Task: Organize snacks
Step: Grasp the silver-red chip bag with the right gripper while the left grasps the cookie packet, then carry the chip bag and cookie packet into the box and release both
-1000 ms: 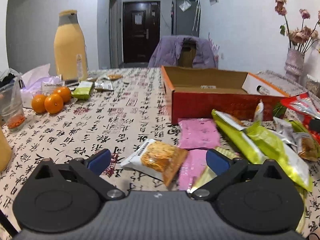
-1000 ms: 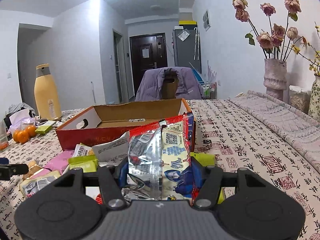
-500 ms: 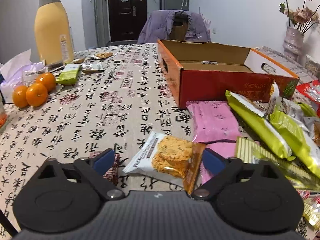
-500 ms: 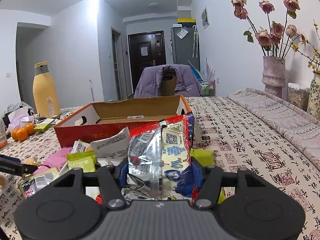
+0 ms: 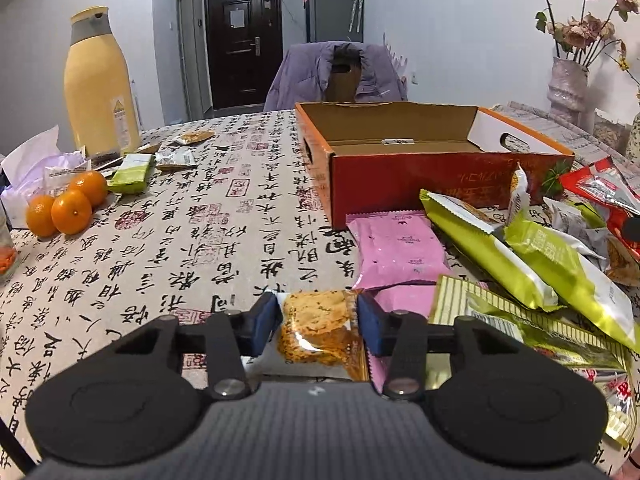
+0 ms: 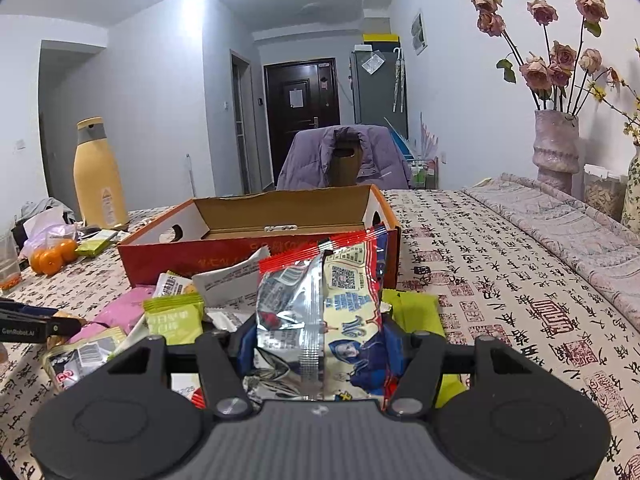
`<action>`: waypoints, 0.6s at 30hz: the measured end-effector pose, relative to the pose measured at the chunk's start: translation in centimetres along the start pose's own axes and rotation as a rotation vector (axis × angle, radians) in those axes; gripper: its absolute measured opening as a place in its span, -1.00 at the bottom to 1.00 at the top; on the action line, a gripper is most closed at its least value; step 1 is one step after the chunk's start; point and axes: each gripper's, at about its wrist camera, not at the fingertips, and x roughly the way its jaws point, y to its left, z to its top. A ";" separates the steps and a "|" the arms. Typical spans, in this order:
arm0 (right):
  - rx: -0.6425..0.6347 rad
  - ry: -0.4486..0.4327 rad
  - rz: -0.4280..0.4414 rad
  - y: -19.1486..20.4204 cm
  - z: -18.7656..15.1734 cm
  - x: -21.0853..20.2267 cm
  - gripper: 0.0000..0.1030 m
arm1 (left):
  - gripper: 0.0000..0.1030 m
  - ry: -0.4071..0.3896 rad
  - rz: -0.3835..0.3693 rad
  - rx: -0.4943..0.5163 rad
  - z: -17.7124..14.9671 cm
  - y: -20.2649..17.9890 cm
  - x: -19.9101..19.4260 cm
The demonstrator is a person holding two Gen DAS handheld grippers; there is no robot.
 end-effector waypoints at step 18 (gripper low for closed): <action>0.014 0.010 0.013 -0.3 -0.4 -0.2 0.14 | 0.26 0.077 0.021 -0.061 -0.2 1.9 1.5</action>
